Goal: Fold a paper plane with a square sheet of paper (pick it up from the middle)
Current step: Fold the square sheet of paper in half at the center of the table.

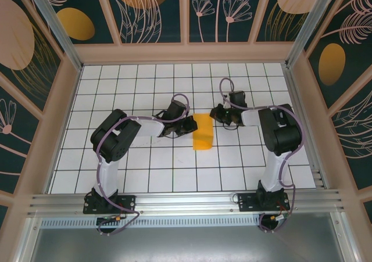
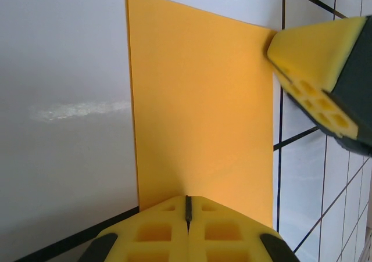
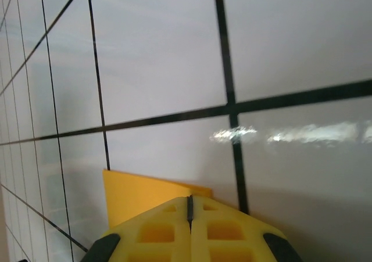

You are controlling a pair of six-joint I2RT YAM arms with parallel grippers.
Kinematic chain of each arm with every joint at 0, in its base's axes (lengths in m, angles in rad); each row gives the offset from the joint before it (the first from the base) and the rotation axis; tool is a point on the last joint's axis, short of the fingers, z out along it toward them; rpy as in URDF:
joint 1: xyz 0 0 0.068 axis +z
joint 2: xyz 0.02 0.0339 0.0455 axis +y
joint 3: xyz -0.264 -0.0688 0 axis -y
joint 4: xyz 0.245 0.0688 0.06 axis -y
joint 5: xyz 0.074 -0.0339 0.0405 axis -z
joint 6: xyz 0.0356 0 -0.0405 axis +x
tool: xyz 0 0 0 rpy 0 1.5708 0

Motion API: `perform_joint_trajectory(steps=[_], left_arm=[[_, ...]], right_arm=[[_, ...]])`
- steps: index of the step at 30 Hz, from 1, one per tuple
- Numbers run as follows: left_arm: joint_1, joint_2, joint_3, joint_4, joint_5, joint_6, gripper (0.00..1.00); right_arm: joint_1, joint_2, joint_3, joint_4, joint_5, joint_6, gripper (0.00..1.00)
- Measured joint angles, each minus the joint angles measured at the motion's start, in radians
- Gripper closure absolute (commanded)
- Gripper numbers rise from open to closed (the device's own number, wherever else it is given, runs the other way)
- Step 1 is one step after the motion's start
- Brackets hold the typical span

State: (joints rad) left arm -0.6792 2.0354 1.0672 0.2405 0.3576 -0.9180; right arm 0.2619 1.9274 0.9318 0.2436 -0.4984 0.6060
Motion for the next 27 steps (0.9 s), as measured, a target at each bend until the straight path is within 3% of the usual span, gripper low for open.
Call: perform_joint_trajectory(steps=[9, 18, 27], left_arm=[[0.0, -0.004, -0.014, 0.026, -0.003, 0.0, 0.99], [0.0, -0.004, -0.015, 0.028, -0.003, 0.0, 0.99], [0.0, -0.003, -0.015, 0.029, -0.003, 0.0, 1.0]], right_arm=[[-0.059, -0.023, 0.027, -0.034, 0.019, 0.003, 1.0], [0.057, -0.317, -0.162, -0.1, -0.002, 0.004, 1.0], [0.135, -0.335, -0.267, -0.174, -0.07, 0.014, 1.0]])
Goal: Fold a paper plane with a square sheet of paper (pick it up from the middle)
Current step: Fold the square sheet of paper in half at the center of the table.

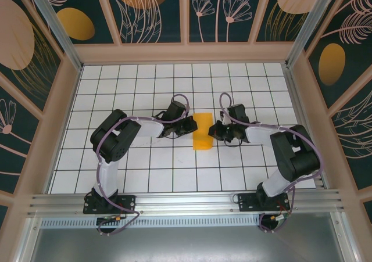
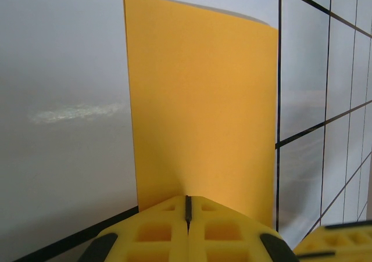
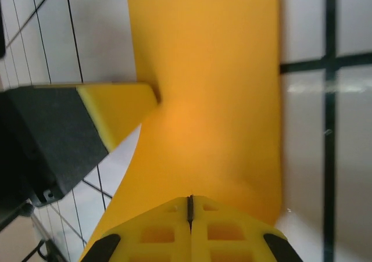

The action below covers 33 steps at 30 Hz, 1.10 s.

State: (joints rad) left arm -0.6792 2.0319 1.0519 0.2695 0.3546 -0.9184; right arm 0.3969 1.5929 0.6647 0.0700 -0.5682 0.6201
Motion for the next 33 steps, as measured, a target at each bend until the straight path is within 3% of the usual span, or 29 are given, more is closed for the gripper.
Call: perform_joint_trajectory(steps=[17, 26, 33], left_arm=[[0.0, 0.0, -0.006, 0.011, 0.0, -0.004, 1.0], [0.0, 0.0, -0.009, 0.017, 0.0, -0.006, 1.0], [0.0, 0.0, -0.009, 0.017, 0.0, -0.006, 1.0]], right_arm=[[0.016, 0.011, -0.075, 0.0, -0.013, 0.008, 1.0], [-0.004, -0.123, -0.189, -0.024, -0.003, 0.019, 1.0], [-0.01, -0.175, -0.134, -0.069, 0.0, 0.024, 1.0]])
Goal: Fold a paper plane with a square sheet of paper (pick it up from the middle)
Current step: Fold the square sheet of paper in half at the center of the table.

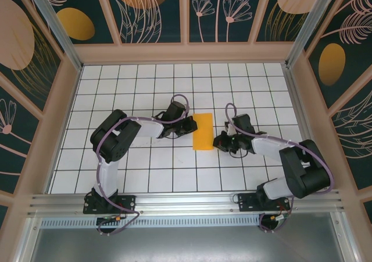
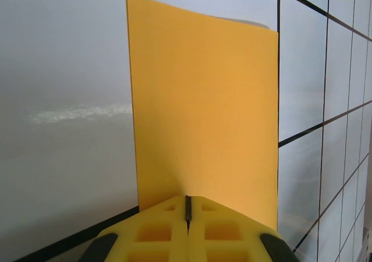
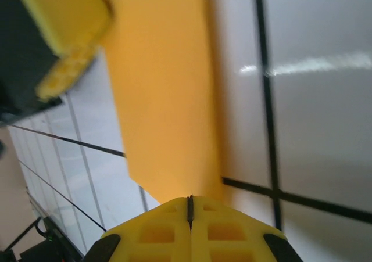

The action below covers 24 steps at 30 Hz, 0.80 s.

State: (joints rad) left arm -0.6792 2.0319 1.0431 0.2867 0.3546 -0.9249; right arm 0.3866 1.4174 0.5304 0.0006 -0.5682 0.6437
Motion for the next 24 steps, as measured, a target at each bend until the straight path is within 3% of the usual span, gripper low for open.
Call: perform_joint_trajectory(steps=[6, 13, 24], left_arm=[[0.0, 0.0, 0.0, 0.0, 0.0, 0.0, 1.0], [0.0, 0.0, 0.0, 0.0, 0.0, 0.0, 1.0], [-0.001, 0.0, -0.002, 0.002, -0.004, -0.004, 1.0]], right_arm=[[0.0, 0.113, 0.121, 0.065, 0.002, 0.003, 1.0], [0.0, 0.252, 0.134, 0.092, -0.002, 0.002, 1.0], [-0.016, 0.178, 0.0, 0.185, -0.032, 0.002, 1.0]])
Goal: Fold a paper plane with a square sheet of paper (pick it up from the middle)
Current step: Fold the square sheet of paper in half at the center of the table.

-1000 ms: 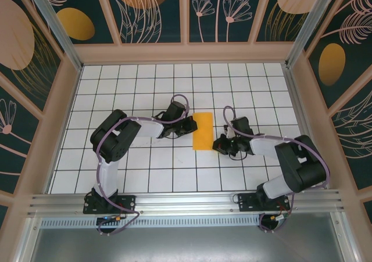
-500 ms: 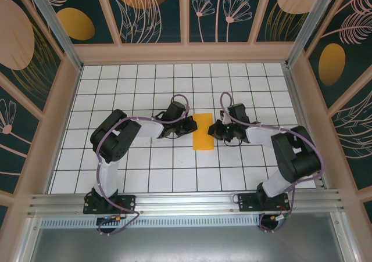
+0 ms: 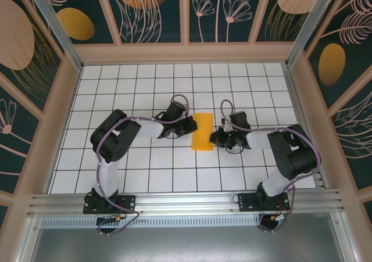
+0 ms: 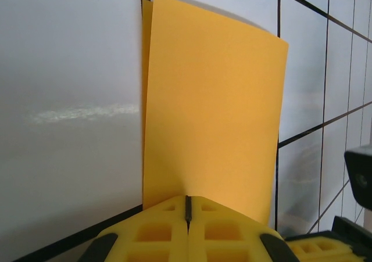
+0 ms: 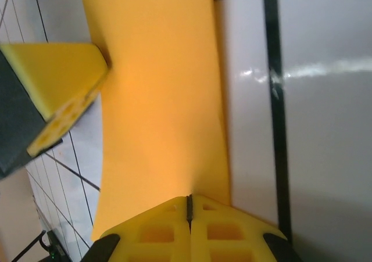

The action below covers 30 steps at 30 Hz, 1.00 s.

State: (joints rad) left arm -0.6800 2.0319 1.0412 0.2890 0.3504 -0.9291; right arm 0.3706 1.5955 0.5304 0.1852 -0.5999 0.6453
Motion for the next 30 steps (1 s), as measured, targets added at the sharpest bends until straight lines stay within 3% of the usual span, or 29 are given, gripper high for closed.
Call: perform_joint_trajectory(steps=[6, 14, 21, 27, 30], left_arm=[[0.0, 0.0, -0.001, 0.003, 0.0, 0.0, 1.0], [0.0, 0.0, -0.001, 0.003, 0.001, 0.0, 1.0], [0.0, 0.0, -0.002, 0.006, 0.001, -0.006, 1.0], [0.0, 0.0, -0.002, 0.006, 0.001, -0.007, 1.0], [0.0, 0.0, -0.002, 0.007, 0.003, -0.007, 0.95]], right_arm=[[-0.006, -0.071, -0.004, -0.109, 0.003, -0.003, 0.99], [0.036, -0.007, 0.095, -0.106, -0.008, -0.008, 1.0], [0.039, -0.013, 0.019, -0.088, -0.011, -0.01, 1.0], [0.039, -0.121, -0.063, -0.131, 0.008, -0.01, 1.0], [0.04, -0.174, -0.071, -0.199, 0.042, -0.01, 1.0]])
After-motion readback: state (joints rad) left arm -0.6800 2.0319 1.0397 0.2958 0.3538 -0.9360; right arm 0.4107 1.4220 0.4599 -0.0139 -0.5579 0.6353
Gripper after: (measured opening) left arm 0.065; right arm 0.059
